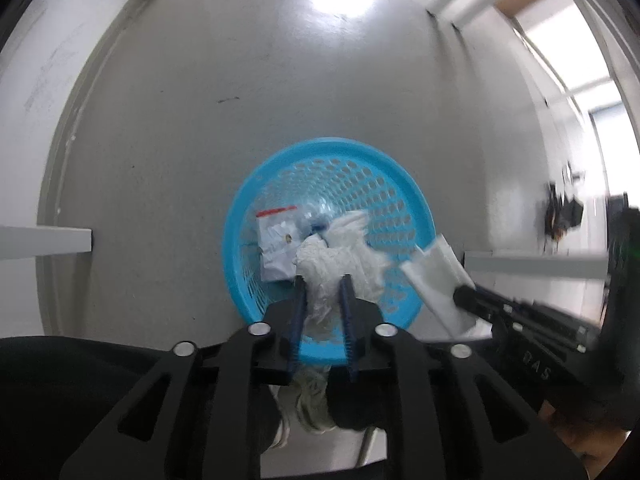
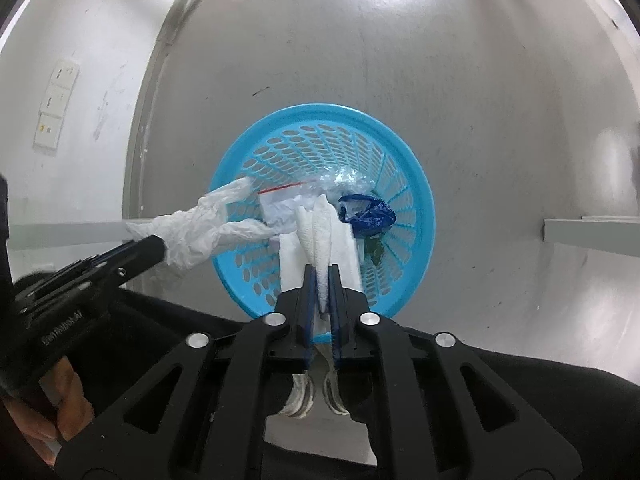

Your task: Collect trash

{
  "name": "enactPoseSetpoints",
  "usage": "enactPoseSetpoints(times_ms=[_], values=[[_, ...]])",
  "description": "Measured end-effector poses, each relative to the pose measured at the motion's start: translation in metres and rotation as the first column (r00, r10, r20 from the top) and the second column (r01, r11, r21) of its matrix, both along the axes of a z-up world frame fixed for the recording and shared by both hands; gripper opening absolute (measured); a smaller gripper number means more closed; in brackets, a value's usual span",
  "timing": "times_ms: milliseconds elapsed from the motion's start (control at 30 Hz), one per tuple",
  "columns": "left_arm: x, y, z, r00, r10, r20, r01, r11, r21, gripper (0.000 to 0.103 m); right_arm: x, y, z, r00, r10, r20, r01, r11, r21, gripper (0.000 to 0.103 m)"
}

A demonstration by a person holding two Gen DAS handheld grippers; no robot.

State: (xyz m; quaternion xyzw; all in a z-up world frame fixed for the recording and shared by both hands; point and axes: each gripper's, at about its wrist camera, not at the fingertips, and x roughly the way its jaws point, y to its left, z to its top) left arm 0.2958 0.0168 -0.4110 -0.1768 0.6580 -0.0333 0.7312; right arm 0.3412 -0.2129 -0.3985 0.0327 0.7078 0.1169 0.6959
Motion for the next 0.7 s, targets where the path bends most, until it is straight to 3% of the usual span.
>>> enactPoseSetpoints(times_ms=[33, 67, 367, 500, 633, 700], values=[[0.001, 0.003, 0.0, 1.0, 0.021, 0.004, -0.021, 1.0, -0.014, 0.032, 0.002, -0.001, -0.001, 1.0, -0.011, 0.002, 0.011, 1.0, 0.009, 0.025], [0.001, 0.005, 0.0, 0.999, 0.035, 0.006, -0.034, 0.999, -0.021, 0.036, 0.003, -0.002, -0.002, 1.0, -0.017, 0.006, 0.017, 1.0, 0.018, 0.027], [-0.001, 0.008, 0.005, 0.999, 0.044, 0.019, -0.043, 0.998, -0.044, 0.042, -0.003, -0.002, 0.012, 0.998, 0.0, 0.06, -0.001, 1.0, 0.015, 0.037], [-0.011, 0.004, 0.018, 0.999, -0.013, 0.042, 0.014, 1.0, -0.021, 0.047, -0.014, -0.005, 0.032, 0.994, 0.012, 0.109, -0.012, 1.0, -0.001, 0.045], [-0.026, -0.002, 0.041, 0.988, -0.113, 0.104, 0.106, 0.992, 0.065, 0.059, -0.025, -0.01, 0.056, 0.987, 0.037, 0.155, -0.034, 0.999, -0.019, 0.055], [-0.035, 0.001, 0.052, 0.984, -0.123, 0.127, 0.117, 0.992, 0.053, 0.066, -0.03, -0.012, 0.065, 0.988, 0.036, 0.152, -0.039, 0.999, 0.016, 0.058]])
